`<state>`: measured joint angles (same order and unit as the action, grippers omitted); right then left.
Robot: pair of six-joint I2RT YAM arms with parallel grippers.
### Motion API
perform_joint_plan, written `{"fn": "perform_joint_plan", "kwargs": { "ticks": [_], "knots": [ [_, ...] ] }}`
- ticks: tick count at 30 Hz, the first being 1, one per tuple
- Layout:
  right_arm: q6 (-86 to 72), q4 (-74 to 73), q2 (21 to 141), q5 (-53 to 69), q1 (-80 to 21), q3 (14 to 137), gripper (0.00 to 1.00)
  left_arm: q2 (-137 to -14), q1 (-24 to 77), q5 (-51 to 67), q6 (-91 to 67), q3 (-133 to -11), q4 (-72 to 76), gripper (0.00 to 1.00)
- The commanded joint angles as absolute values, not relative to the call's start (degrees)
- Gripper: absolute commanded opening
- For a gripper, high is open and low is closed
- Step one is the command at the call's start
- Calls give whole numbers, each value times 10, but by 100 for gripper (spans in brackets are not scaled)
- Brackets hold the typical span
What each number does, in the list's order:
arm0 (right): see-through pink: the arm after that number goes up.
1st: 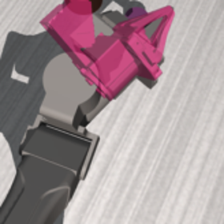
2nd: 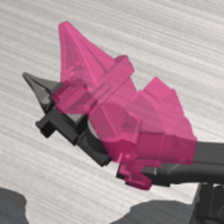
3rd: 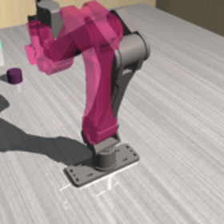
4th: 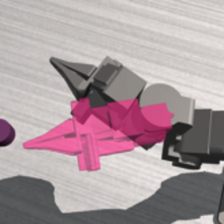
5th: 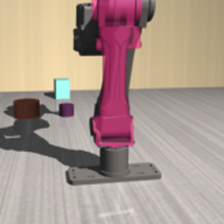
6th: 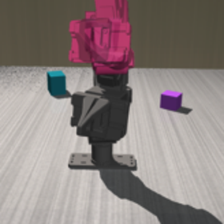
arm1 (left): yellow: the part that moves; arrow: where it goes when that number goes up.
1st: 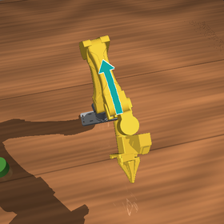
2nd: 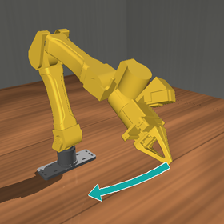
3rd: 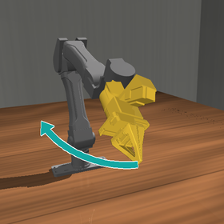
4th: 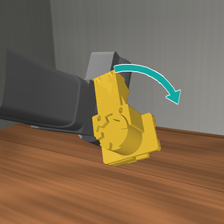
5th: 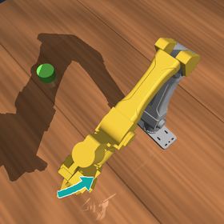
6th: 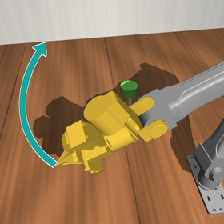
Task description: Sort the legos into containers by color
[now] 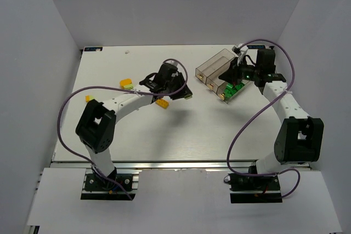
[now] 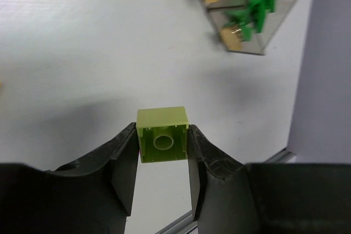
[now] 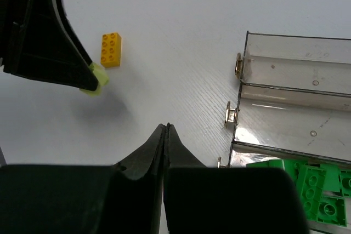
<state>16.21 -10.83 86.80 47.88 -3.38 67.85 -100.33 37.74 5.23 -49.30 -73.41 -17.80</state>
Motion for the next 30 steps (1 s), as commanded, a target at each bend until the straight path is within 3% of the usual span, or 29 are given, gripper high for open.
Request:
{"fn": "perform_joint_plan", "kwargs": {
  "ticks": [1,17,30],
  "knots": [
    [116,-77,847,475,-25,704,0,-1048,381,117,-454,-806,-118,15],
    [87,-78,847,483,-13,703,0,-1263,394,185,-455,-1034,29,17],
    [105,-122,854,488,-8,711,0,-1384,400,185,-485,-1172,47,24]
  ]
}}
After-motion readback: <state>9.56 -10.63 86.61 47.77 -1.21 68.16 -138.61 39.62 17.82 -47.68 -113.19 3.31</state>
